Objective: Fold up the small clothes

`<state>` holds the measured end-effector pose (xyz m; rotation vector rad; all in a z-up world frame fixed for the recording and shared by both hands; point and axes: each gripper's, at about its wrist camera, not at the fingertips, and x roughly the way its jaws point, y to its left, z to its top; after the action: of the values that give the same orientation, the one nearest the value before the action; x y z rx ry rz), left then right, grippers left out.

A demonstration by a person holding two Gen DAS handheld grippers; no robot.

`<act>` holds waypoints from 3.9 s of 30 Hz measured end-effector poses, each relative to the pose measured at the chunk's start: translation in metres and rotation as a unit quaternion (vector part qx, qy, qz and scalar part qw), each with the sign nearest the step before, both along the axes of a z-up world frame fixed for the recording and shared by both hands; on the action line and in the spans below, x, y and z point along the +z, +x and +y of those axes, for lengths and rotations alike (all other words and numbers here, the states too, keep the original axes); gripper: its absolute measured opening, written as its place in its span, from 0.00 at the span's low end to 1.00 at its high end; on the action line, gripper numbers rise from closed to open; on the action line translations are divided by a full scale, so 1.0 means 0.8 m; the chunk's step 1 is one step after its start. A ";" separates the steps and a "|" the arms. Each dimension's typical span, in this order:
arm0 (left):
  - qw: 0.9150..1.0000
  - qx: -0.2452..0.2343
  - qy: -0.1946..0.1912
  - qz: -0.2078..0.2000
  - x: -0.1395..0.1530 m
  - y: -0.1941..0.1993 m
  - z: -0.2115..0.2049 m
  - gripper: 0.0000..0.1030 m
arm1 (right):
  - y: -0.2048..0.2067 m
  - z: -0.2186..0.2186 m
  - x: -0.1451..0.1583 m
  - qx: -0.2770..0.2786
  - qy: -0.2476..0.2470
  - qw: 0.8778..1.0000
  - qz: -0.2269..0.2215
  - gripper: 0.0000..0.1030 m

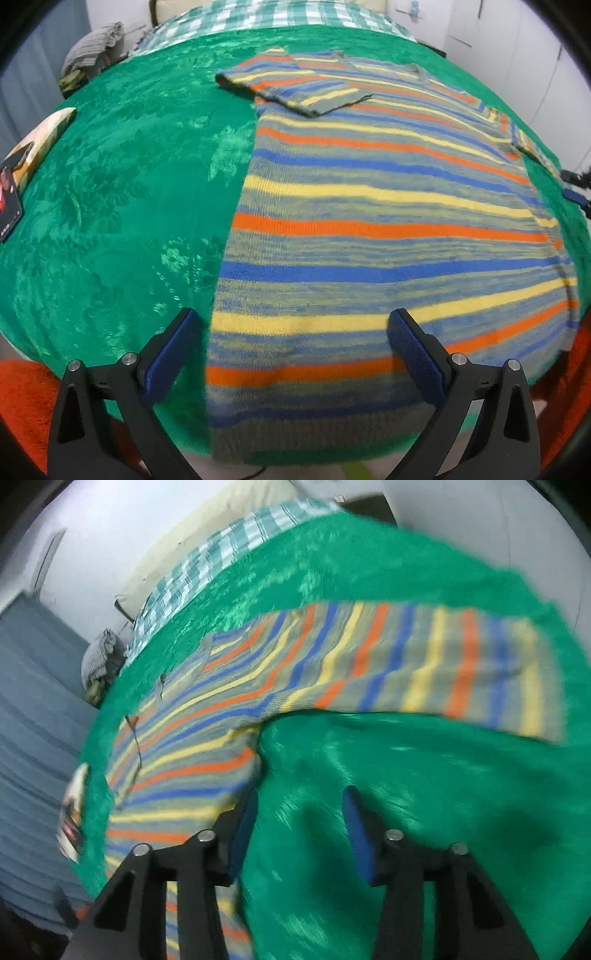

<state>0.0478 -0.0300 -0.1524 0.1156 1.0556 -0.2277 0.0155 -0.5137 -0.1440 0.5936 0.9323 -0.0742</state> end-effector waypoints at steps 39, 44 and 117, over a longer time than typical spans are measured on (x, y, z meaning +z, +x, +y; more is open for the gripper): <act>0.981 0.130 -0.143 -0.009 0.083 0.321 0.124 0.04 | -0.061 0.037 0.010 0.002 -0.052 0.998 -0.047 0.60; 0.947 0.293 -0.128 0.025 0.040 0.320 0.239 0.04 | -0.057 0.038 0.005 0.005 -0.049 0.998 -0.037 0.60; 0.913 0.312 -0.258 0.048 -0.030 0.265 0.290 0.06 | -0.040 0.050 -0.020 0.021 -0.051 0.998 0.007 0.60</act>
<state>0.2601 0.2017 -0.1766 -0.7115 1.0466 0.0781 -0.0164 -0.4740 -0.1601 0.4793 0.9488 -0.0873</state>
